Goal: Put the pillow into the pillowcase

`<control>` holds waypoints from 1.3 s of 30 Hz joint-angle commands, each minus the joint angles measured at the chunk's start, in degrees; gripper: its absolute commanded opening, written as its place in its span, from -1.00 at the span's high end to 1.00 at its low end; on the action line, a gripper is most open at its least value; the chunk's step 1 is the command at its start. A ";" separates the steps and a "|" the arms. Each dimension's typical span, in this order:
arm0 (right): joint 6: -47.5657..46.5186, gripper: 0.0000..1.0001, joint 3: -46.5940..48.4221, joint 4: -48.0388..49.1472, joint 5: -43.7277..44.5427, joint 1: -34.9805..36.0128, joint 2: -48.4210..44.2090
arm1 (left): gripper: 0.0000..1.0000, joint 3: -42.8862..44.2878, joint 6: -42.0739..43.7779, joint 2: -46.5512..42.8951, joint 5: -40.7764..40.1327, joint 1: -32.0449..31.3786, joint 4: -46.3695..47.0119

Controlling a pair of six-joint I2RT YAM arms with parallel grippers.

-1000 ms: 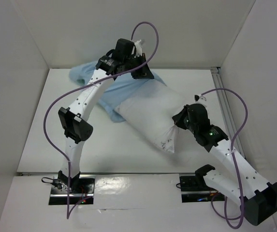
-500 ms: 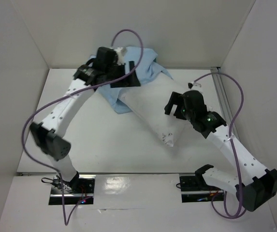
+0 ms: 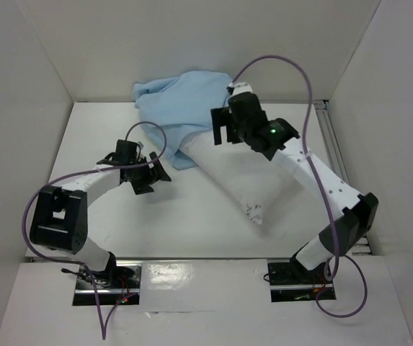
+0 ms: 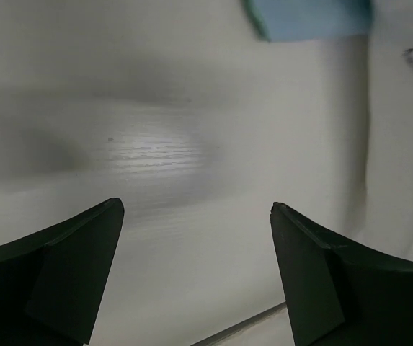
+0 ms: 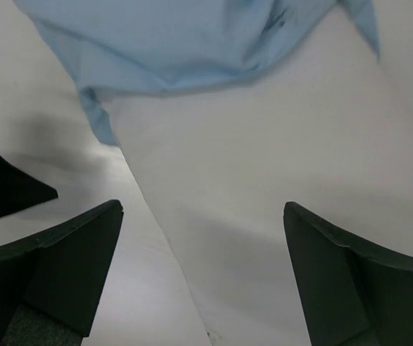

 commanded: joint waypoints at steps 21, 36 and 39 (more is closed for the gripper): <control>-1.74 -1.00 -5.64 -11.00 2.29 0.68 -1.21 | -0.41 12.84 -12.65 26.50 3.15 -4.91 19.47; -8.68 -0.97 -14.78 -1.71 -6.68 0.68 3.53 | 1.00 14.33 -9.93 27.04 4.82 -4.91 20.88; -8.68 -0.18 -15.31 3.48 -6.16 0.15 7.57 | 1.00 13.01 -9.39 24.49 5.35 -4.91 21.41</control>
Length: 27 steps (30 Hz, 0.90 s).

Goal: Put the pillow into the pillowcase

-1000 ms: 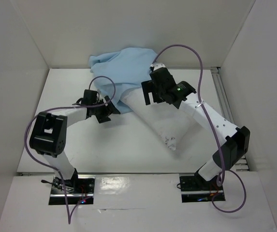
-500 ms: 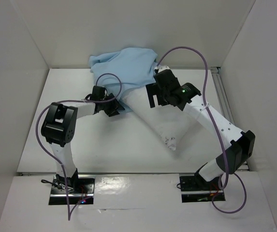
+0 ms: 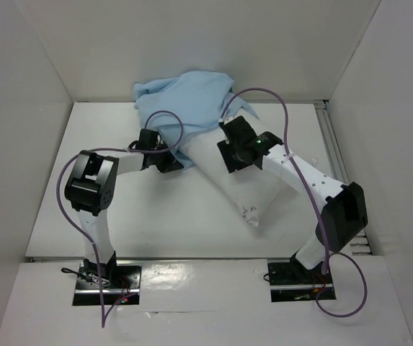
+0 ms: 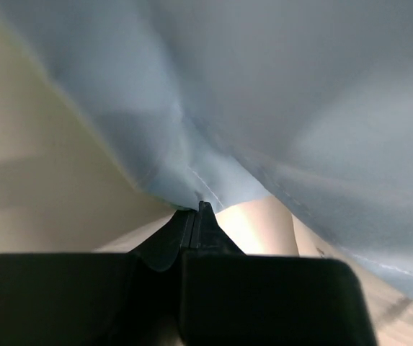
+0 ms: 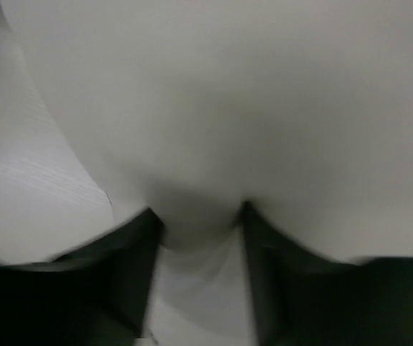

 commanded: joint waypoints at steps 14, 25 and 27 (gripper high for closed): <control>2.90 1.00 30.36 10.54 7.14 -6.48 3.30 | 1.00 15.61 7.90 -17.96 12.58 -0.24 -4.89; 16.42 1.00 3.69 21.26 -1.22 -0.33 13.38 | 1.00 -7.79 -2.29 -33.05 27.21 -8.05 8.90; 19.14 1.00 1.21 22.66 -1.74 -0.33 13.93 | 1.00 -12.10 -2.29 -38.41 27.74 -8.94 8.38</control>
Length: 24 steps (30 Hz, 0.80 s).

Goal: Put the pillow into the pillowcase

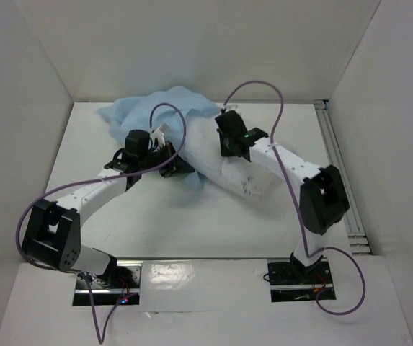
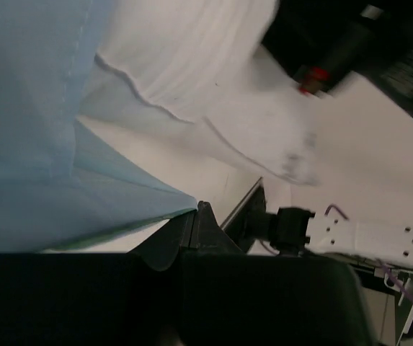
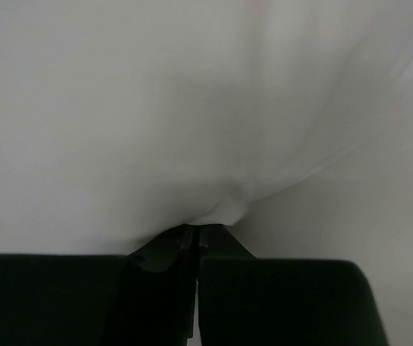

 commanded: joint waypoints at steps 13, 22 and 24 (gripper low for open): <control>7.72 1.00 29.59 0.94 -7.80 -6.26 10.34 | 1.00 25.51 -0.30 5.15 16.72 -2.38 -0.41; 9.81 1.00 -3.01 10.32 -9.81 0.49 -5.46 | 1.00 28.05 -2.85 2.64 17.08 -7.90 1.51; 14.73 1.00 -17.74 14.00 -12.01 3.47 -8.01 | 1.00 18.58 -2.85 -0.26 15.07 -12.28 2.41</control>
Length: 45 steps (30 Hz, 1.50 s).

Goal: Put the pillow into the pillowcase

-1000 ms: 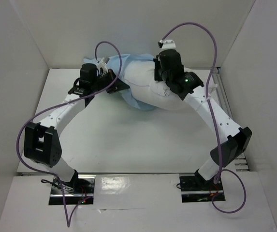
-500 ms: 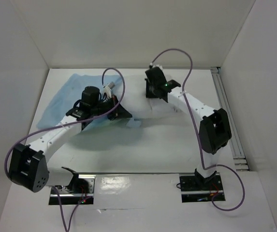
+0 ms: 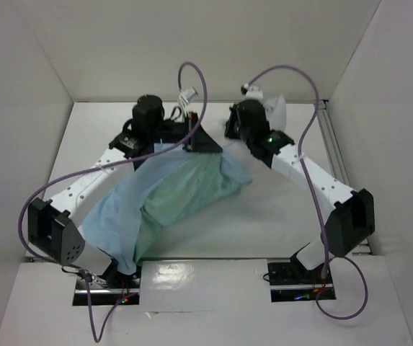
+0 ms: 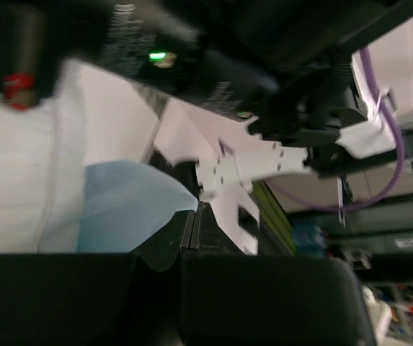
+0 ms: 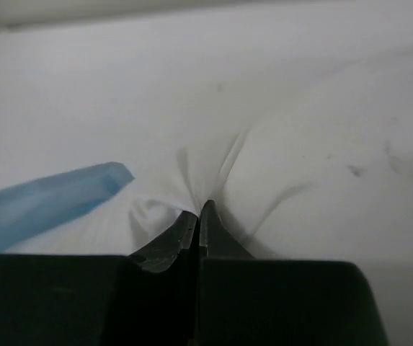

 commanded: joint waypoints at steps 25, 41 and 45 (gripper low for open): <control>4.89 -0.96 -23.14 -17.58 2.21 10.31 -29.11 | -0.53 14.51 19.35 -0.34 -39.44 2.04 -54.60; -4.17 -1.00 -11.69 -16.98 -17.42 -16.85 -6.01 | 0.99 -3.27 17.59 3.16 -29.65 4.50 -46.71; -3.48 -0.43 -14.24 -14.52 -26.33 -17.37 -0.56 | 1.00 4.96 19.43 7.46 -25.69 4.50 -46.70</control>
